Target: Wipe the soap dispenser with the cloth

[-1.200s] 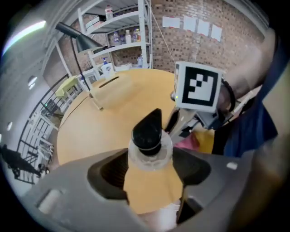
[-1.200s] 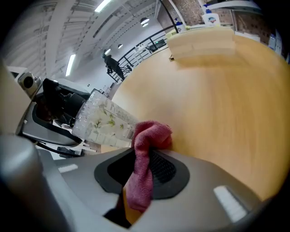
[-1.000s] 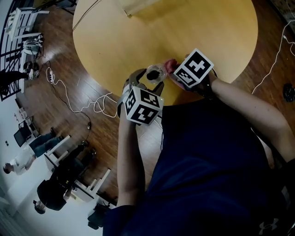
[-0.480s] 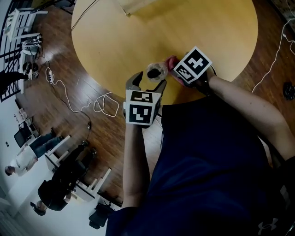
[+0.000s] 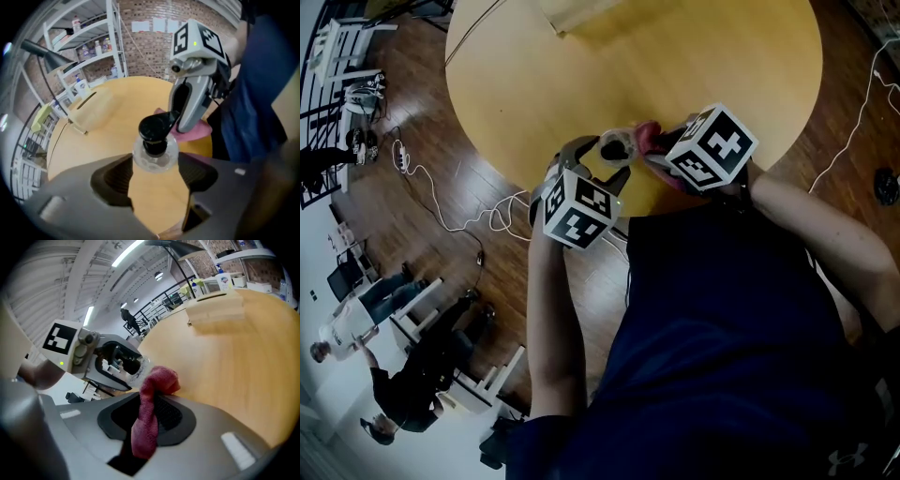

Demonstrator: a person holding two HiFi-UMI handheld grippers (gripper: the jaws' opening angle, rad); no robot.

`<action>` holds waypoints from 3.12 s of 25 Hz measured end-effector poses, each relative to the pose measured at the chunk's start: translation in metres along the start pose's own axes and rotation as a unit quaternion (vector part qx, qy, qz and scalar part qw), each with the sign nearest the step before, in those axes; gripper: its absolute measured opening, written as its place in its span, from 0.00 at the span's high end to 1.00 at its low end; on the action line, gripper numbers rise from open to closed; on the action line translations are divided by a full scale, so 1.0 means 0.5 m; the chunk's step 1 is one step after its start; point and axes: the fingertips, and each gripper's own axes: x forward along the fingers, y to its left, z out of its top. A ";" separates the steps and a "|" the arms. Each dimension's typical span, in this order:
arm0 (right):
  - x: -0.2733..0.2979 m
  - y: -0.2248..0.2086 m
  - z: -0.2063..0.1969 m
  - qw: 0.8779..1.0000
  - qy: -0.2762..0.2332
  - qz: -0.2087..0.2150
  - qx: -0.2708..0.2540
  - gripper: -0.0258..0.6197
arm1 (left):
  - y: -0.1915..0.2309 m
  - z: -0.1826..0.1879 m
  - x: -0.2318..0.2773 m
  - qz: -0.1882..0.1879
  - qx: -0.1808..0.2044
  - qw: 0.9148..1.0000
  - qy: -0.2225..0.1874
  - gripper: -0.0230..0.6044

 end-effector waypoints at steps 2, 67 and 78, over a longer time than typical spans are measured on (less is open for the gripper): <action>-0.010 0.007 0.007 1.000 -0.004 0.002 -0.008 0.82 | 0.001 0.001 0.002 -0.009 0.017 1.000 0.007 0.47; 0.032 -0.010 0.003 1.000 0.019 -0.015 -0.016 0.82 | 0.031 0.006 0.002 0.058 0.005 0.998 -0.016 0.45; 0.108 -0.079 -0.050 0.995 0.074 -0.057 0.021 0.82 | 0.036 0.010 -0.011 0.090 -0.158 0.982 -0.042 0.47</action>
